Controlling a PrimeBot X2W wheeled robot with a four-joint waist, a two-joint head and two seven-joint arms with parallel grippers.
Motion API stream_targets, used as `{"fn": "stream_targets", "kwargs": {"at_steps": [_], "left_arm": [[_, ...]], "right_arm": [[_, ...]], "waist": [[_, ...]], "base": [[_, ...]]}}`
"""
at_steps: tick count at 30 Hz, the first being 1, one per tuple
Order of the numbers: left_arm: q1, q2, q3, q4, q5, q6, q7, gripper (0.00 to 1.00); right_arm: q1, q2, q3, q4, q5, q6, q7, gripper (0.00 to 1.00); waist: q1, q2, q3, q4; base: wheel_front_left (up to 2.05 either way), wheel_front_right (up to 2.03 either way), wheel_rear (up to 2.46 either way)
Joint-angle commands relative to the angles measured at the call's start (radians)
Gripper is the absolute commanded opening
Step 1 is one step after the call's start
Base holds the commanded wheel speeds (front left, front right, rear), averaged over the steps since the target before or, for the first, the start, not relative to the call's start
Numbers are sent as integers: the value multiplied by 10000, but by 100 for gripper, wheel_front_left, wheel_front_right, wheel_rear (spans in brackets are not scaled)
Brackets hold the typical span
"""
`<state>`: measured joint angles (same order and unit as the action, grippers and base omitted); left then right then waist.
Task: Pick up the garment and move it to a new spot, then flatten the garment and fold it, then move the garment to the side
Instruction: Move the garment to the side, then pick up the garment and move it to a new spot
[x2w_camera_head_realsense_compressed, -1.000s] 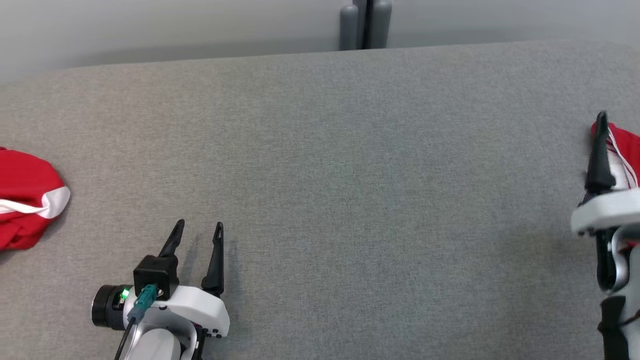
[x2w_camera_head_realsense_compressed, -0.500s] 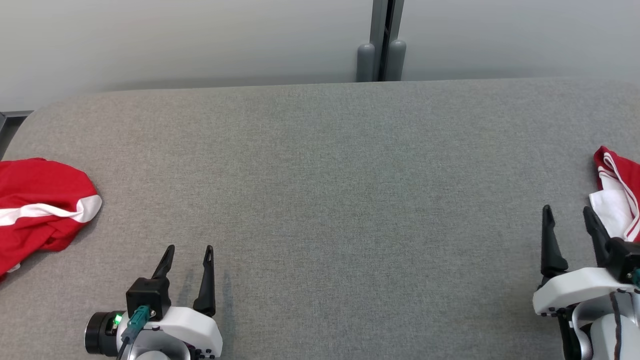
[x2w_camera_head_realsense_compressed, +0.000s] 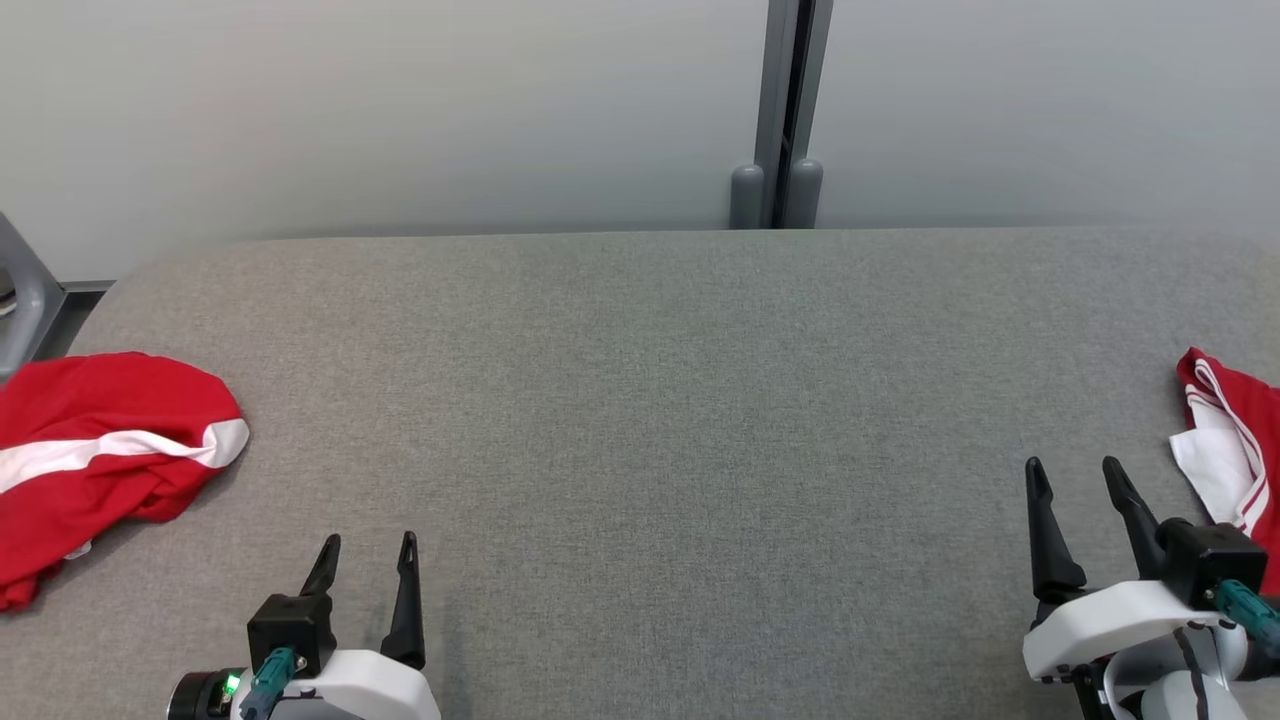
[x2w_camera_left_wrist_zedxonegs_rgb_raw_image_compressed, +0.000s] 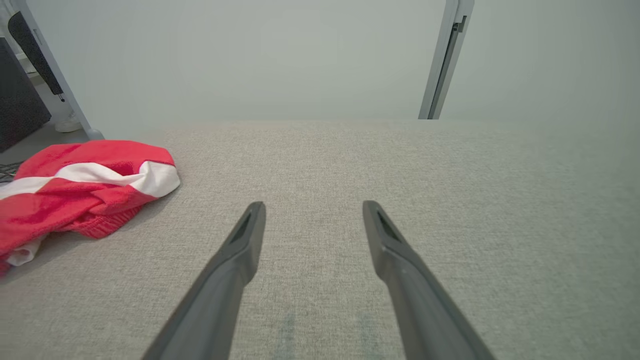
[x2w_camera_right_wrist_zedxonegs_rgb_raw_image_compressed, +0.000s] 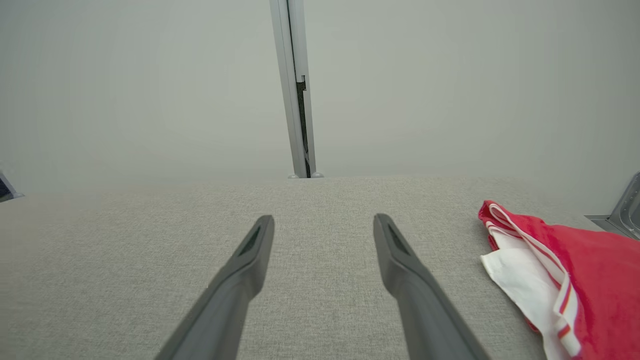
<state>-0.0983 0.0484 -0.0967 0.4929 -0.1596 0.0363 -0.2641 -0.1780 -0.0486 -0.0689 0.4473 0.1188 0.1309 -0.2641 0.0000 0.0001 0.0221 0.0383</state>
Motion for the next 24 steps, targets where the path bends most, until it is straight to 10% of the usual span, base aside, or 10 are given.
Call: {"fn": "stream_targets", "kwargs": {"at_steps": [1, 24], "left_arm": [[66, 45, 61, -11, -35, 52, 2, 100], [52, 51, 485, -182, -118, 179, 2, 100]], "right_arm": [[90, -50, 60, -32, 111, -3, 1, 100], [409, -49, 545, 31, 483, -3, 1, 100]], "waist": [[0, -1, -106, 78], [0, -1, 26, 1330]], "base": [[0, 0, 0], [0, 0, 0]]}}
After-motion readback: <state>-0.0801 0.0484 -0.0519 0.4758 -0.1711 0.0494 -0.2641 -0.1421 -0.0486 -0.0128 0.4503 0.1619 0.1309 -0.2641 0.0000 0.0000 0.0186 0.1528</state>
